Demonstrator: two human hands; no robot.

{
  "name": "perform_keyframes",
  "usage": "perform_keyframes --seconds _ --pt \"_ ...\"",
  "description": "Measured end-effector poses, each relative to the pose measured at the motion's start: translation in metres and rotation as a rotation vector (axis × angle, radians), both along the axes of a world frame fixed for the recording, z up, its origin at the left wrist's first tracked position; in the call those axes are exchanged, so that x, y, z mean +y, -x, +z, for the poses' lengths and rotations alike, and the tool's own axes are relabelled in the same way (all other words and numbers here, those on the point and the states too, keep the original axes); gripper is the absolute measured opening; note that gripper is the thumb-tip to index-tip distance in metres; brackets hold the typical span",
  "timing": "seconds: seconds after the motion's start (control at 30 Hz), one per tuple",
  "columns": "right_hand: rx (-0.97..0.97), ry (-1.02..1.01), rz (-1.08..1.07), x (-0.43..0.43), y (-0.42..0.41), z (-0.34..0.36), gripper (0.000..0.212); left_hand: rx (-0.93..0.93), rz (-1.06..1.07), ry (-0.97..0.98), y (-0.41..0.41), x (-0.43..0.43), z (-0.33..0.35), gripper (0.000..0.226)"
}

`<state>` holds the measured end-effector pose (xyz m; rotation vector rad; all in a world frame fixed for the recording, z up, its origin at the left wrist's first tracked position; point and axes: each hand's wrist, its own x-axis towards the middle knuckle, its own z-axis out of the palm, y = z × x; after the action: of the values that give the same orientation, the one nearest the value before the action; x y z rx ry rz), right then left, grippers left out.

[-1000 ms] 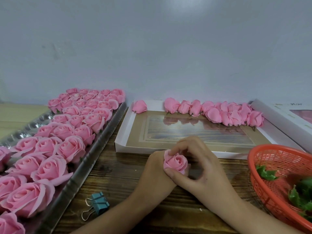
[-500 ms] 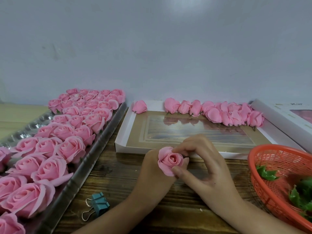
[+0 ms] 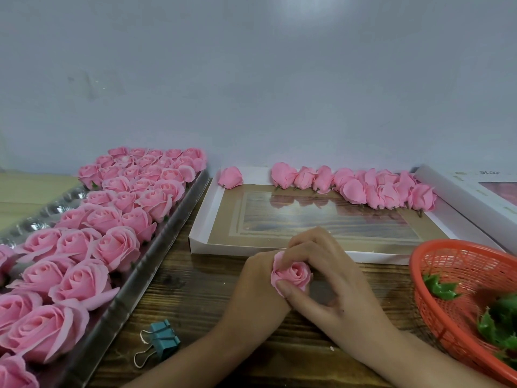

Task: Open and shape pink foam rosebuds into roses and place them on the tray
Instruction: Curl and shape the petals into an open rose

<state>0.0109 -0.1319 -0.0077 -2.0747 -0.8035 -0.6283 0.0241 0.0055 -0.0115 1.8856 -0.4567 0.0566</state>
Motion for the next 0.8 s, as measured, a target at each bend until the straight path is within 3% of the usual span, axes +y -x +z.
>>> perform_keyframes --seconds 0.27,0.47,0.6,0.7,0.8 --pt "0.013 0.008 -0.009 0.001 -0.001 -0.001 0.010 -0.021 0.004 -0.050 -0.006 -0.003 -0.012 0.037" --pt "0.038 -0.006 -0.018 0.000 0.000 -0.002 0.020 0.011 0.045 -0.029 0.000 0.001 -0.012 0.047" --pt "0.138 -0.269 -0.038 -0.003 0.000 -0.005 0.016 -0.087 0.060 -0.052 -0.002 -0.002 0.001 0.030" --pt "0.243 -0.465 -0.088 -0.006 -0.005 -0.006 0.015 0.102 0.153 0.100 0.004 0.011 0.018 0.029" --pt "0.269 -0.546 -0.143 -0.009 -0.012 -0.007 0.015 0.247 0.104 0.182 0.019 0.039 0.042 0.037"
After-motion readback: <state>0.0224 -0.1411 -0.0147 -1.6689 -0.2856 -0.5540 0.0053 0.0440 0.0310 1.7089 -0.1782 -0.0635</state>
